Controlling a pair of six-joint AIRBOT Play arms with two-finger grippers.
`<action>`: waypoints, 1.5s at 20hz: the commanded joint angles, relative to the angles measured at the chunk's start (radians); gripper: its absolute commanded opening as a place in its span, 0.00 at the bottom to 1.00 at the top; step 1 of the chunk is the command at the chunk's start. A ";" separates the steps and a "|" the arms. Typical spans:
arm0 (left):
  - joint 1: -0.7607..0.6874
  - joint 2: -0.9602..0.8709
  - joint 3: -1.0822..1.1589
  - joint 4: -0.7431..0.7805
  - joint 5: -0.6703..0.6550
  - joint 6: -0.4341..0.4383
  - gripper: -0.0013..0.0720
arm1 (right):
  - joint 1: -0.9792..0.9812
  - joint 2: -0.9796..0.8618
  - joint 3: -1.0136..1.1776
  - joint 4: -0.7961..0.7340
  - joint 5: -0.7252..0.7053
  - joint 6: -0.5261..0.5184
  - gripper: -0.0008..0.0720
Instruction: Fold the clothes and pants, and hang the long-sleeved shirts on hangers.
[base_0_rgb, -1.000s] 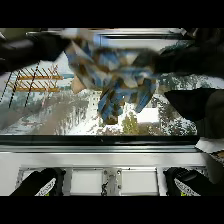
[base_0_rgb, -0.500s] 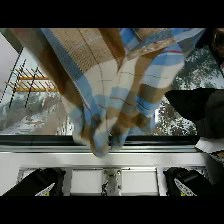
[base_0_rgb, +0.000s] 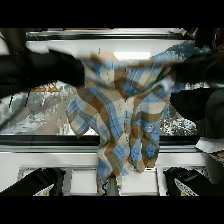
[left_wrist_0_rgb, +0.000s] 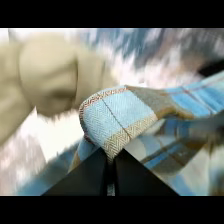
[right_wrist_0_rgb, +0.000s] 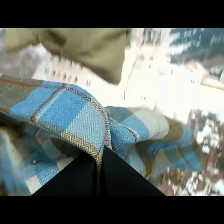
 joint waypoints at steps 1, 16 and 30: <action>-0.027 0.053 -0.323 -0.111 -0.090 -0.050 0.04 | 0.077 0.052 -0.317 -0.021 0.103 0.078 0.04; 0.137 -0.172 -0.509 -0.214 0.198 -0.031 0.04 | 0.118 -0.066 -0.549 -0.107 -0.223 0.200 0.04; 0.365 0.111 -0.509 -0.204 0.233 0.108 0.94 | 0.118 -0.066 -0.549 -0.106 -0.220 0.200 0.04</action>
